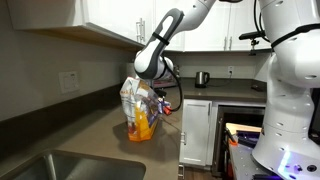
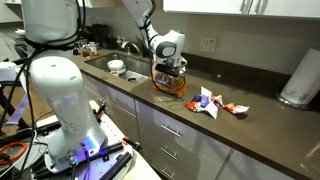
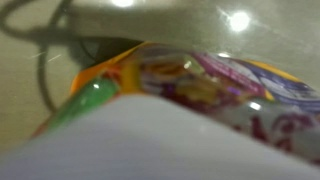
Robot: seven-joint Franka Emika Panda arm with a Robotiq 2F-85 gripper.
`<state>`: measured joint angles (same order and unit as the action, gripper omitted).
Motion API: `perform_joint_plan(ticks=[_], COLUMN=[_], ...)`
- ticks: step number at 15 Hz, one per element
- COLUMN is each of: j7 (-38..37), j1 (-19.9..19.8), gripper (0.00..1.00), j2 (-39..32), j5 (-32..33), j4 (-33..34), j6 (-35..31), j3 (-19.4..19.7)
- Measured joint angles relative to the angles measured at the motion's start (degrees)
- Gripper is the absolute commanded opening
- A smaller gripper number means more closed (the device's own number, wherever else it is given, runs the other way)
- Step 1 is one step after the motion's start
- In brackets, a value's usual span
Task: Remove one sachet from the pack and put it on the countertop
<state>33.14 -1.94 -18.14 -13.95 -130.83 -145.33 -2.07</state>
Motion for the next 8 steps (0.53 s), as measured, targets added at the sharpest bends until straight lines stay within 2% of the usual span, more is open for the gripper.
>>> perform_joint_plan(ticks=[3,4,5,8], j7=[0.0,0.0,0.0,0.0], j1=[-1.9,-2.5,-2.9,-3.7], gripper=[1.00,0.75,0.74,0.58], j2=[-2.8,-3.0,-3.0,-2.8], j5=[-0.2,-0.2,-0.2,-0.1], j4=[0.1,0.1,0.1,0.1], j6=[-2.8,-3.0,-3.0,-2.9], j3=[-2.8,-3.4,-3.9,-4.5])
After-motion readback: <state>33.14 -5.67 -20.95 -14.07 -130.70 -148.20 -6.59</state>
